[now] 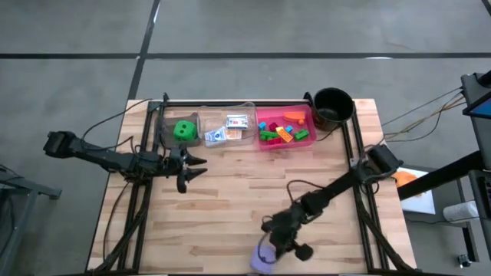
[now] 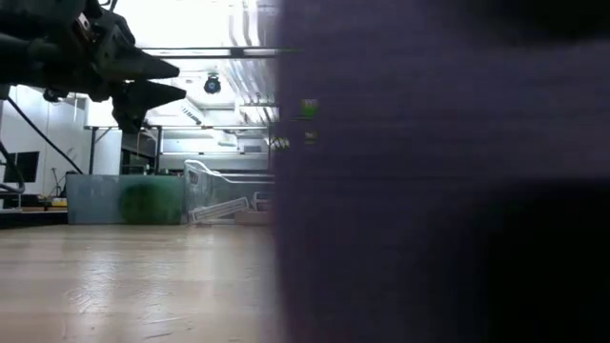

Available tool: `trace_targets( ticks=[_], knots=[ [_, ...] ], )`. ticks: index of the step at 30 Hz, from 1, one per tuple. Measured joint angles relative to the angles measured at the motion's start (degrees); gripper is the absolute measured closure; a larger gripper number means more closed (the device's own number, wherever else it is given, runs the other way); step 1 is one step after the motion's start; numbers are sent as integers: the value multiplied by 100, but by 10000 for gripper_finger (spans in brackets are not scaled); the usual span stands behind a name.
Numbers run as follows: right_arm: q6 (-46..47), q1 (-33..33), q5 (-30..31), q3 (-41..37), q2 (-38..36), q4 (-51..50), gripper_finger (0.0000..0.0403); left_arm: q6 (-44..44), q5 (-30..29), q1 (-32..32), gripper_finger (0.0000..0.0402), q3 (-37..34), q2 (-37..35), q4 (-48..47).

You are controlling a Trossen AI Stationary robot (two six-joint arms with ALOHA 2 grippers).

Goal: Pick & Place Toys
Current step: Put the purple game die into the black bin

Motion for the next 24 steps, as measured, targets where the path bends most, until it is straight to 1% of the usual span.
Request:
trace_targets(
  ticks=[1, 2, 7, 9, 10, 14, 18, 19, 21, 24],
  knots=[
    [-60, -90, 203, 0, 7, 50, 385, -2, -2, 0, 218, 0, 0, 0],
    [-108, -178, 572, 0, 3, 69, 385, -28, -9, 0, 218, 0, 0, -2],
    [-152, -498, 3201, -2, -339, -484, 385, -72, -17, 2, 218, 2, 0, -2],
    [-244, -539, 3788, -2, -597, -742, 385, -74, -17, 2, 218, 4, 0, -4],
    [-291, -537, 3905, -4, -742, -891, 385, -80, -5, 0, 218, 4, 0, -19],
    [-623, -411, 3902, -12, -1275, -1237, 385, 57, 357, -65, 218, 9, 80, -67],
    [-1067, -141, 3877, -92, -1700, -1193, 385, 275, 358, -314, 218, 66, 425, -47],
    [-1169, -92, 3811, -171, -1760, -998, 385, 282, 337, -377, 218, 100, 551, -24],
    [-1308, 3, 3523, -505, -1876, -225, 385, 309, 289, -487, 217, 219, 860, -20],
    [-1329, 11, 2940, -1252, -1924, 1756, 385, 460, 231, -655, 217, 481, 1420, -19]
  ],
)
